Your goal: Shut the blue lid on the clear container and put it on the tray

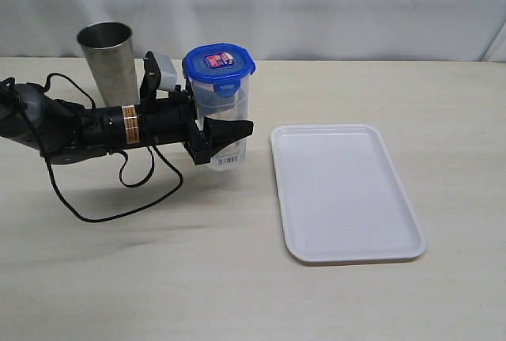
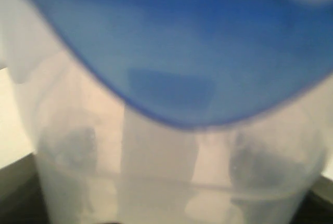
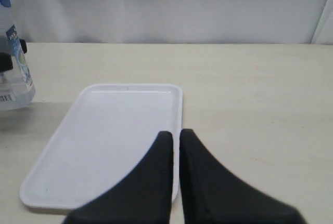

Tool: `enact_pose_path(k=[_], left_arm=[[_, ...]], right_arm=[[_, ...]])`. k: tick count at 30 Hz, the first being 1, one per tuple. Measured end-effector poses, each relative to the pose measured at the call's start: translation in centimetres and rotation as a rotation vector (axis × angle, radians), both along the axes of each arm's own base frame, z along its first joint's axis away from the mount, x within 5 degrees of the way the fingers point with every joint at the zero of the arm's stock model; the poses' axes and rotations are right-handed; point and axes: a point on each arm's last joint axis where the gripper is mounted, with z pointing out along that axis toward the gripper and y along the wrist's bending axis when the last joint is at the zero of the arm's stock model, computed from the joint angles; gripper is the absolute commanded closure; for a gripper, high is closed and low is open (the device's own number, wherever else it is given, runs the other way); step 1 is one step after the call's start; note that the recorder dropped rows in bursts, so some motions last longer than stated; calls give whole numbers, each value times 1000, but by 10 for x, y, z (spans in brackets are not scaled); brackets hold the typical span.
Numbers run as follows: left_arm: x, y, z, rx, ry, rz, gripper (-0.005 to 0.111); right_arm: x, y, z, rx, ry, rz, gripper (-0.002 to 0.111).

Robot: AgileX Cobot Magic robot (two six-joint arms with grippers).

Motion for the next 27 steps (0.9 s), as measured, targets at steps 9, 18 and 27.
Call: enact_pose_path(k=[9,18,27], left_arm=[[-2,0,-1,16,-29,-22,107],[6,-19,3,117,-83,-19,107],[22,-73,42,287,-283,-27,107]], right_arm=[[-1,0,-2,-3,25,0,104],[-1,0,-3,-3,29,0,104],[-1,0,-3,-3,29,0,104]])
